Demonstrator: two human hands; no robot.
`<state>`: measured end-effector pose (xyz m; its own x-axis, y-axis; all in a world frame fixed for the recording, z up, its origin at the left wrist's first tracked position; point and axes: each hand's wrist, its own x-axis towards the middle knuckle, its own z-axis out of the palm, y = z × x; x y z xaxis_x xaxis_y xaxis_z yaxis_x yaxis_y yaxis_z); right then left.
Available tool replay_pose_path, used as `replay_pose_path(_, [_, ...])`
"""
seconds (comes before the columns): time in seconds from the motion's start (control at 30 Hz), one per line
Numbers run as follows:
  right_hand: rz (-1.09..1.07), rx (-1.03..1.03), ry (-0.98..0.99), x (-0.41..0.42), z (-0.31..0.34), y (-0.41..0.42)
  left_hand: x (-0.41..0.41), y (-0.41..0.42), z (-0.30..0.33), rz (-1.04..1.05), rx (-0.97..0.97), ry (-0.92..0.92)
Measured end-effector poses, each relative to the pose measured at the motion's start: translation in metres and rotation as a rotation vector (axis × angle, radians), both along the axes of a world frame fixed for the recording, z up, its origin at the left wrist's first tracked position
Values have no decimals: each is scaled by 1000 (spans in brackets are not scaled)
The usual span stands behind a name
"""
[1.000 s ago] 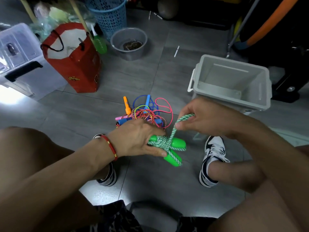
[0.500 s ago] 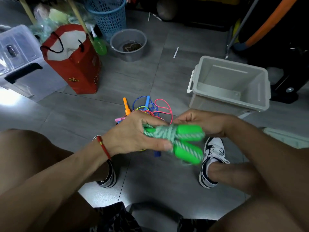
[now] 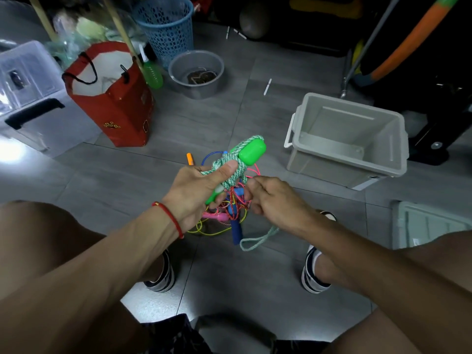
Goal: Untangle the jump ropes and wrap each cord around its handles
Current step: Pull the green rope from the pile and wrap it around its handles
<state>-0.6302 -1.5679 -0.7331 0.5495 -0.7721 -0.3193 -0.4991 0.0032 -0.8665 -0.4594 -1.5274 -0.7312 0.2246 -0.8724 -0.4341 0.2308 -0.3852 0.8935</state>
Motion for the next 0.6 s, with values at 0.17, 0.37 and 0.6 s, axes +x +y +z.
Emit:
replay_pose_path(0.17, [-117,-44,111,6,11,-3,-6,-4,-8,41,-32,-266])
replay_pose_path(0.37, [-211,160,-74,14,14,8,-4,-12,-14,111,-120,-444])
replay_pose_path(0.6, [-196,-19,5,20,22,2,-9,-6,-4,-110,-387,-969])
